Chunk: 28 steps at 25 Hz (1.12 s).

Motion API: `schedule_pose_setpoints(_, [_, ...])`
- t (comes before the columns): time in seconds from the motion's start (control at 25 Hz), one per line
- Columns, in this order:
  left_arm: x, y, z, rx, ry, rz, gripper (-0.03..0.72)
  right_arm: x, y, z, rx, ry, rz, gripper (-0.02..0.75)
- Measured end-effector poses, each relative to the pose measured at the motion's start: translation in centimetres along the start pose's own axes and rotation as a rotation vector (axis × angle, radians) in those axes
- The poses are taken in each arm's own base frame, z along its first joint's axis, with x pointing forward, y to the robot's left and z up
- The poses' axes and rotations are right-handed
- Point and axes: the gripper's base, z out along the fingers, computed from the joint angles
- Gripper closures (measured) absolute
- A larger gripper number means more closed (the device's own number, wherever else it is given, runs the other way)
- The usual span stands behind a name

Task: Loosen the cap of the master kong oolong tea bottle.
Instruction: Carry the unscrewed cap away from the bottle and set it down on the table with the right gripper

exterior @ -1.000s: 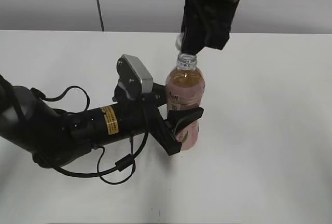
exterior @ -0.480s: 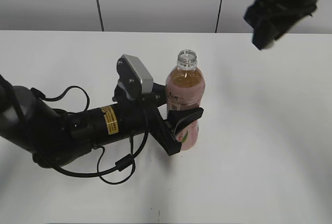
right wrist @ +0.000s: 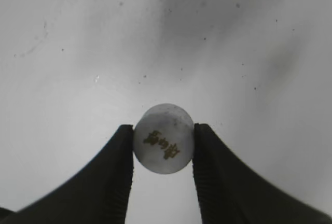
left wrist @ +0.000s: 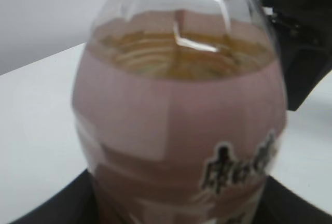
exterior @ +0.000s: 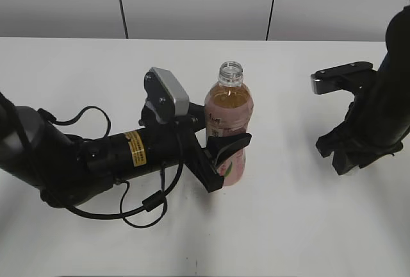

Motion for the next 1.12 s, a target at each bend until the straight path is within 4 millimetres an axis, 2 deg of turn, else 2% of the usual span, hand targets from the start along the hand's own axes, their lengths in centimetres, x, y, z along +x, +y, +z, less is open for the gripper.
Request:
schedule_pose_setpoints(0.2, [0.0, 0.0, 0.0, 0.0, 0.0, 0.0, 0.306, 0.1, 0.0, 1.3, 0.003, -0.05, 0.044, 0.468])
schedule_pose_setpoints(0.48, [0.0, 0.0, 0.0, 0.0, 0.0, 0.0, 0.306, 0.1, 0.1, 5.0, -0.016, 0.047, 0.065, 0.468])
schedule_pose_setpoints(0.64, [0.0, 0.0, 0.0, 0.0, 0.0, 0.0, 0.306, 0.1, 0.2, 5.8, -0.021, 0.074, 0.07, 0.466])
schedule_pose_setpoints(0.76, [0.0, 0.0, 0.0, 0.0, 0.0, 0.0, 0.306, 0.1, 0.2, 5.9, -0.021, 0.075, 0.07, 0.43])
schedule_pose_setpoints(1.0, [0.0, 0.0, 0.0, 0.0, 0.0, 0.0, 0.306, 0.2, 0.3, 6.0, -0.034, 0.079, 0.089, 0.281])
schedule_pose_setpoints(1.12, [0.0, 0.0, 0.0, 0.0, 0.0, 0.0, 0.306, 0.2, 0.3, 6.0, -0.038, 0.078, 0.093, 0.244])
